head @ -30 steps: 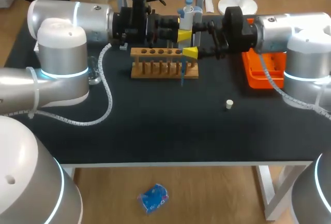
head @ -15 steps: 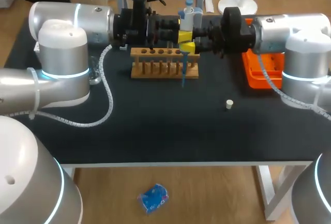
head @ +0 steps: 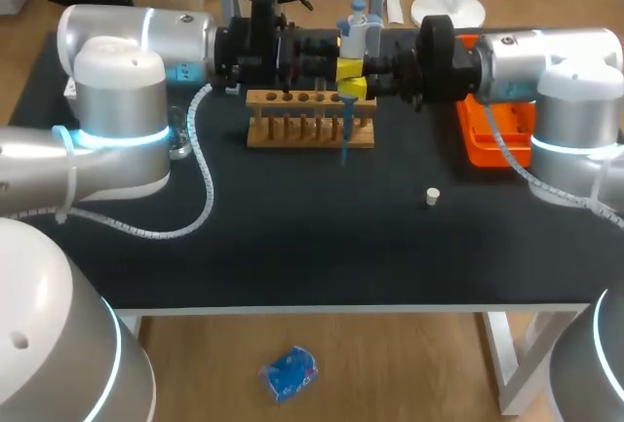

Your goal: Invert the test tube, pick up the pipette, mount the tip to pipette, aspirate from beaker and dispense into the tube, eject the tip, return the pipette, and cap with the stopper.

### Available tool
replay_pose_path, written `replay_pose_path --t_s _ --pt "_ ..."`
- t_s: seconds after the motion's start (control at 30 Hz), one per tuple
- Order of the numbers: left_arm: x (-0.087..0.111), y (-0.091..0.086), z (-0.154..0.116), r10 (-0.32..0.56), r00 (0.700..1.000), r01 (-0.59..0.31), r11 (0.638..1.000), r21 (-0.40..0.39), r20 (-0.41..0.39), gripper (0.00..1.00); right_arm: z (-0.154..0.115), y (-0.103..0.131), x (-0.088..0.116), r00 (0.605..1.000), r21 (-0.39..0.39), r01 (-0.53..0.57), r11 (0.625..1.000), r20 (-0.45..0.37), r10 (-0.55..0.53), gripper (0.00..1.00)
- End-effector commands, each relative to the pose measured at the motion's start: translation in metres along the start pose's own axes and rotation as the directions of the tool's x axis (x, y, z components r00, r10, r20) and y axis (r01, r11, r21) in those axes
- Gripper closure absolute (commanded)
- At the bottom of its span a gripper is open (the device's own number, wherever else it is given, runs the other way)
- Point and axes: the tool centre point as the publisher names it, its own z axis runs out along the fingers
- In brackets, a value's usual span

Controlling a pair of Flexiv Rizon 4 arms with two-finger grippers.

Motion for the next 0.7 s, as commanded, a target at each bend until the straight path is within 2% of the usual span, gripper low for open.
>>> replay_pose_path --t_s 0.03,0.57,0.7 --pt "-0.002 0.000 0.002 0.001 1.000 -0.001 1.000 0.005 -0.009 0.00 0.000 0.000 -0.002 1.000 -0.001 0.000 1.000 0.001 0.000 1.00" --pt "-0.002 0.000 0.000 0.002 1.000 -0.002 1.000 0.004 -0.010 0.00 -0.008 0.001 -0.002 1.000 -0.005 0.010 1.000 0.008 -0.010 1.00" --pt "-0.004 -0.002 -0.009 0.023 0.999 -0.023 1.000 0.005 0.040 0.00 -0.012 0.004 -0.001 1.000 -0.004 0.017 1.000 0.010 -0.017 1.00"
